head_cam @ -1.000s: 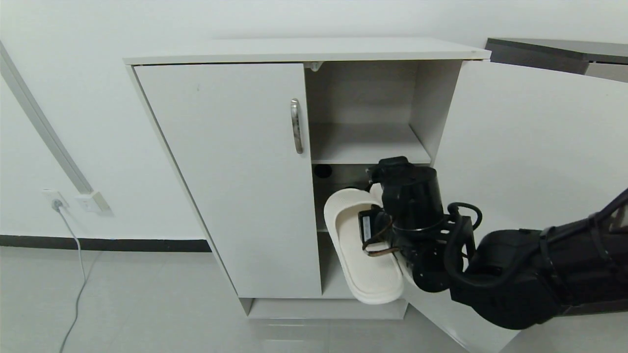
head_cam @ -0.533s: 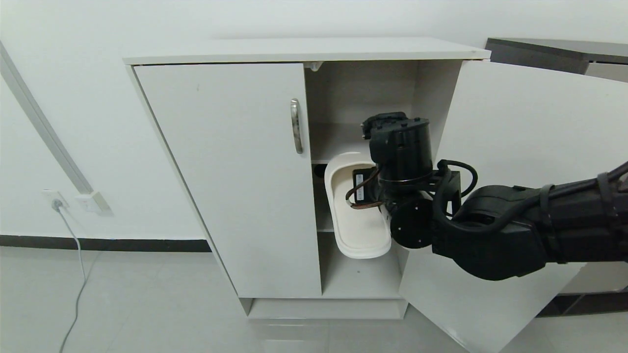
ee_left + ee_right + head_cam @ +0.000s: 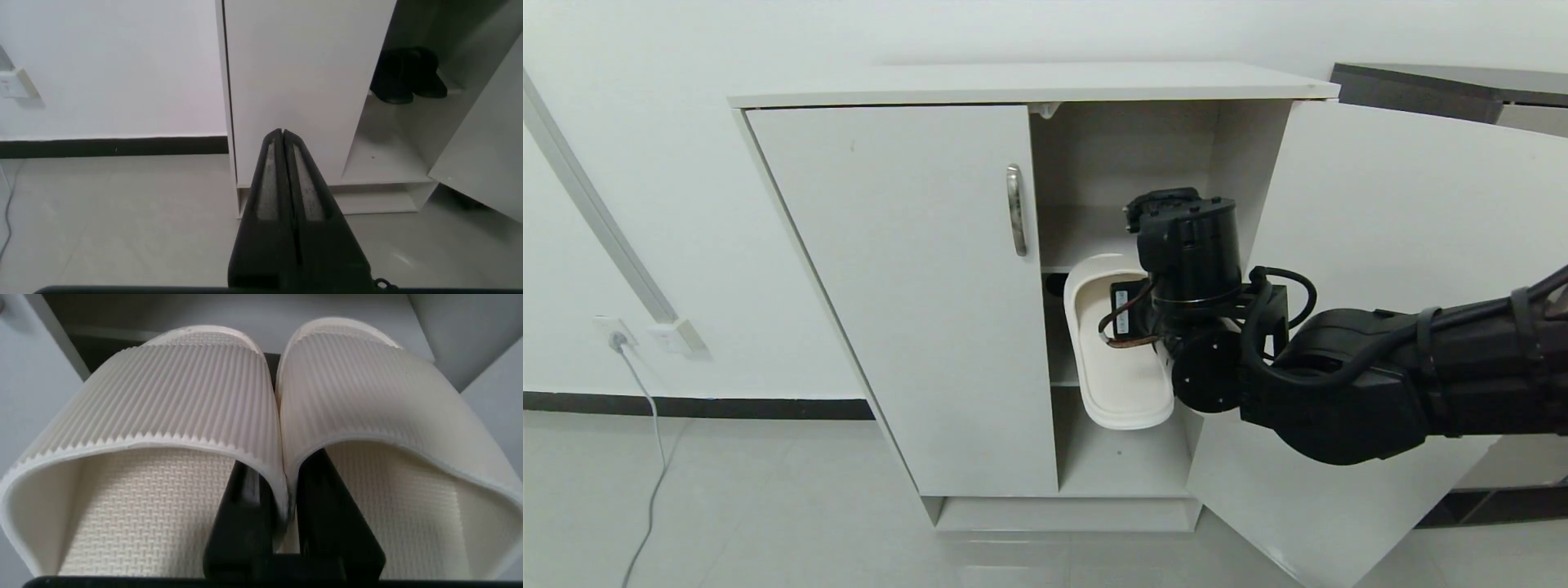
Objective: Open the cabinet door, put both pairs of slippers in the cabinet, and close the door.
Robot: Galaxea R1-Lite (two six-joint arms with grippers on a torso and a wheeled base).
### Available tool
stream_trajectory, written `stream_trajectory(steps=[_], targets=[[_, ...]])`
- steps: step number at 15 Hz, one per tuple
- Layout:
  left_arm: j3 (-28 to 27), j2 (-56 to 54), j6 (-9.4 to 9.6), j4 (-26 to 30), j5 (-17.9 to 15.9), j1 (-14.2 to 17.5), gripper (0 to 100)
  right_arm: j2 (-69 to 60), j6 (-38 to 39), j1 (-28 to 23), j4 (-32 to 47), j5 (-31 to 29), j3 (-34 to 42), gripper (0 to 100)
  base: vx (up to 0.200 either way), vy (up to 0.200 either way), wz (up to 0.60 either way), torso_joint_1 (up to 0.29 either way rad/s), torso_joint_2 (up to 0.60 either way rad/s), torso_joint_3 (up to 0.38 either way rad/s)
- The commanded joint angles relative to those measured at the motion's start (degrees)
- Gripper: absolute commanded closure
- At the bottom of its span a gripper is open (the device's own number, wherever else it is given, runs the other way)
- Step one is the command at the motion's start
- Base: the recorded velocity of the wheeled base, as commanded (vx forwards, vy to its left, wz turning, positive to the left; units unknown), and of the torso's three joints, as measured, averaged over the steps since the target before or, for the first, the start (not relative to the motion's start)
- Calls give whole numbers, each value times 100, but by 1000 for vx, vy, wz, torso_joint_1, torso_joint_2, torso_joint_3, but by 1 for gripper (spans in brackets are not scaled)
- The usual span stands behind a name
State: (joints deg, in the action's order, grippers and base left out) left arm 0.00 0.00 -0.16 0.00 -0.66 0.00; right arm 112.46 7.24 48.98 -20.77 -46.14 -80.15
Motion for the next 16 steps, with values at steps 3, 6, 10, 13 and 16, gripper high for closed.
stream_trajectory(steps=[3,6,10,13,16], targets=[[0,0,-2,0,-4,0,100,-5,5,-3,-6,0,0,100,200,0,0,2,2,7],[0,0,-2,0,-4,0,100,4,-3,6,3,0,0,100,200,0,0,4,2,1],[0,0,7,0,-4,0,100,13,-3,-3,3,0,0,100,200,0,0,4,5,2],[0,9,-2,0,-4,0,100,48,-3,-11,3,0,-27,100,200,0,0,-1,4,1],[0,0,-2,0,-4,0,100,171,-3,-143,38,44,-282,100,0,0,0,0,0,0]])
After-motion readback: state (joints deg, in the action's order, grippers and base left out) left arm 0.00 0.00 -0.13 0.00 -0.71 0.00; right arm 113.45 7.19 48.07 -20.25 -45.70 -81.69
